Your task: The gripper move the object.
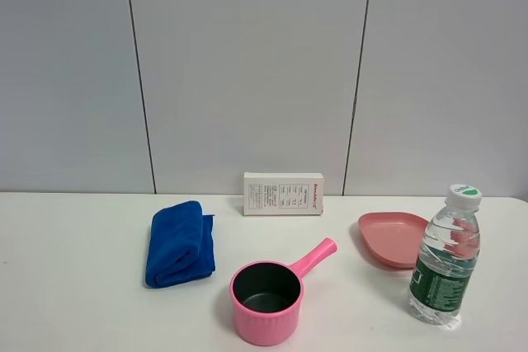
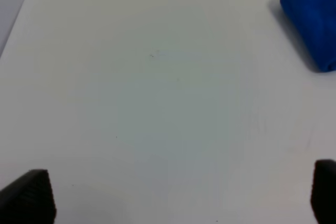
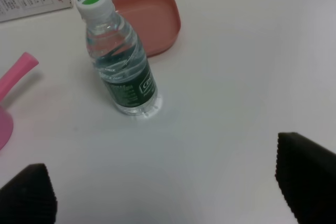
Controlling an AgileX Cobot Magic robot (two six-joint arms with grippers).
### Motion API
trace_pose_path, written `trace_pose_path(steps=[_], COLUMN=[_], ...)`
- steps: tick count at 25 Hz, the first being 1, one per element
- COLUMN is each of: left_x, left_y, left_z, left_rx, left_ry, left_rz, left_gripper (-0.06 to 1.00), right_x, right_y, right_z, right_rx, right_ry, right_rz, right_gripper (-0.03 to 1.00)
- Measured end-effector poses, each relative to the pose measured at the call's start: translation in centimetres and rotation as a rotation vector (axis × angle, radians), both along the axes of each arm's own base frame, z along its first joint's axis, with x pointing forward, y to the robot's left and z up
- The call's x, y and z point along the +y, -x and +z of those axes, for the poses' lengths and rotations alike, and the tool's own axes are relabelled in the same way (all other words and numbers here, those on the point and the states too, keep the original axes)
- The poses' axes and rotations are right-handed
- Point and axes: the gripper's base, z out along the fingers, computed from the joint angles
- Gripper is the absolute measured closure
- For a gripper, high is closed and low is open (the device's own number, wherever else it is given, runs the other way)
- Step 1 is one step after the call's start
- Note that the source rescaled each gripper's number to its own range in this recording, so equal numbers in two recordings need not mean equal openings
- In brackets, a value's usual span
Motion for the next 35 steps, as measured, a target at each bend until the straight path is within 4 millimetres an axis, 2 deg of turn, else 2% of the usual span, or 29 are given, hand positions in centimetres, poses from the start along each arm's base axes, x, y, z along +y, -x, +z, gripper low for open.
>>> trace_pose_path(steps=[35], left_x=[0.0], left_y=[0.0], left_z=[0.0], left_rx=[0.0], left_ry=[0.0], left_rz=[0.0], left_gripper=[-0.06], right_x=[0.0], right_y=[0.0], right_z=[0.0], right_rx=[0.0], right_ry=[0.0], right_rz=[0.0], right_gripper=[0.36])
